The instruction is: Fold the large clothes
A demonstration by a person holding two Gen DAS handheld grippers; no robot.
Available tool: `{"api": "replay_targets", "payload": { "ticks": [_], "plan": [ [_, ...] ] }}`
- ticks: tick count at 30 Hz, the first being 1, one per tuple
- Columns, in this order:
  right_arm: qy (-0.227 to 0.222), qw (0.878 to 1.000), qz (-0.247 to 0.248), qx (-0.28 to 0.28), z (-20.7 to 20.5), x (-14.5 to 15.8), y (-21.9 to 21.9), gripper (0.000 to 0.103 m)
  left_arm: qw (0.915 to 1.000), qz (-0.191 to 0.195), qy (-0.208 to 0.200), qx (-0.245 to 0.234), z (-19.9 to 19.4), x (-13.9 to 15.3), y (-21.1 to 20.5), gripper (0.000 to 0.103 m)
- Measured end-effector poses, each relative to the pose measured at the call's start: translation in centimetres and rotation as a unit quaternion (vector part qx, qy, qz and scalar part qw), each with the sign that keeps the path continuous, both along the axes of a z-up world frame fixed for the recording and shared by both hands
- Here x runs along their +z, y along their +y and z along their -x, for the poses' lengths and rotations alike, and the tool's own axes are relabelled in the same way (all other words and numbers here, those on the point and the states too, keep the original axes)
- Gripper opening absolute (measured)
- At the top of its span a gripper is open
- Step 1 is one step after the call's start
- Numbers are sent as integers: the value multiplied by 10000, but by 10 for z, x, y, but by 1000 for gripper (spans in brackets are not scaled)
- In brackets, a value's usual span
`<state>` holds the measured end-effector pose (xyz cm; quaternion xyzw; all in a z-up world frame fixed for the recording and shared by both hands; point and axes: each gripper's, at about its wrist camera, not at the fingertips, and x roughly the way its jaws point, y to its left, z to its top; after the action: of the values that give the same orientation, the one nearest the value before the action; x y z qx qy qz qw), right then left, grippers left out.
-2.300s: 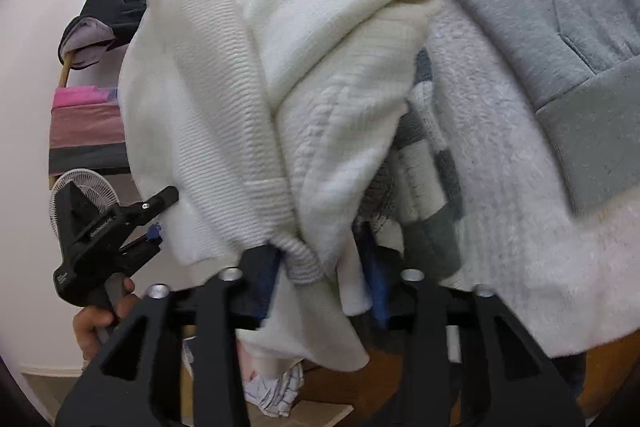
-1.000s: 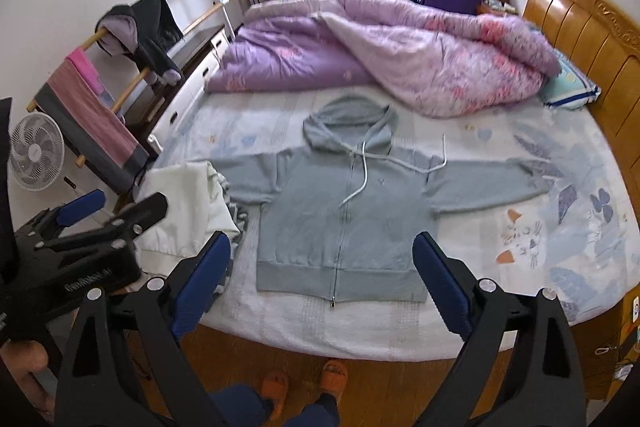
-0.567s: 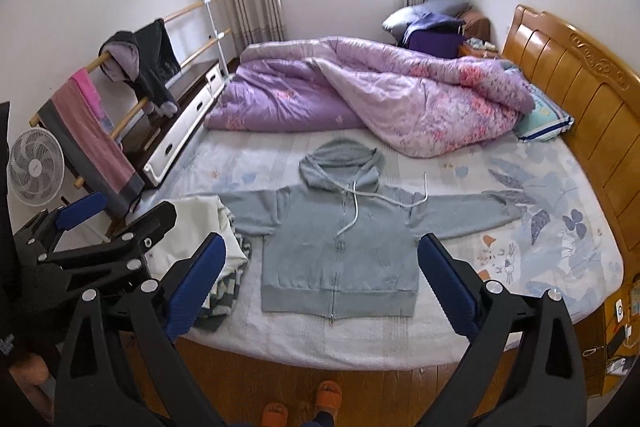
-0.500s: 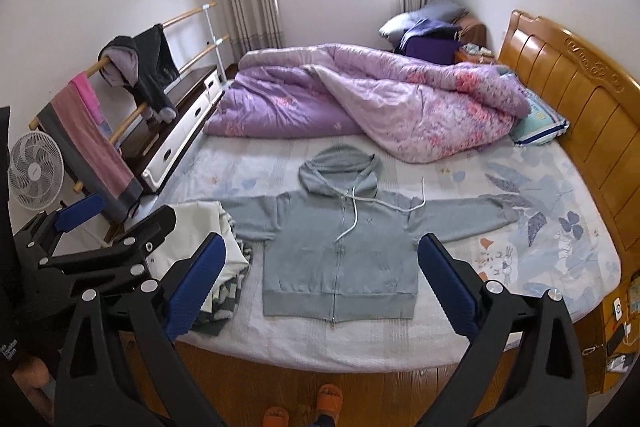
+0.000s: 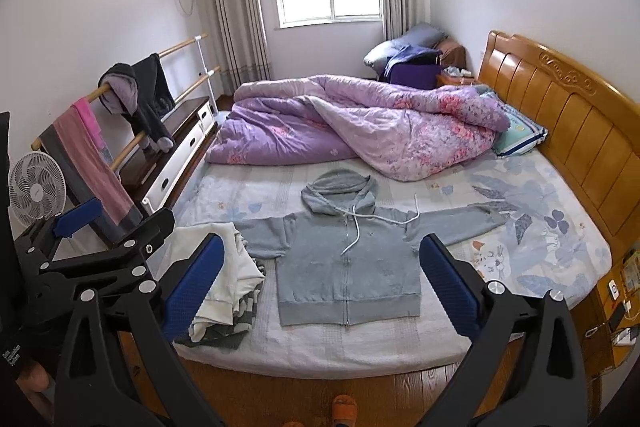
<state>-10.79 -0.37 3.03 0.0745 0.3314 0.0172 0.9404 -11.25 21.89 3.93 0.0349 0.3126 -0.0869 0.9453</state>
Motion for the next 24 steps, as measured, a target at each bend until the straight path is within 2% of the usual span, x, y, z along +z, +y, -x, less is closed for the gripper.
{"api": "replay_targets", "payload": {
  "ticks": [5,11,24],
  "plan": [
    [-138,9998,14,-105,15,8,6,95,9998,136,-125,-93,17,11,10,98],
    [-243,9995,60,-206,26,16,8,95,9993,126,-302,-190,30,23,12,98],
    [-364,9989,109,-257,40,26,14,95,9977,124,-640,-194,36,39,14,98]
  ]
}}
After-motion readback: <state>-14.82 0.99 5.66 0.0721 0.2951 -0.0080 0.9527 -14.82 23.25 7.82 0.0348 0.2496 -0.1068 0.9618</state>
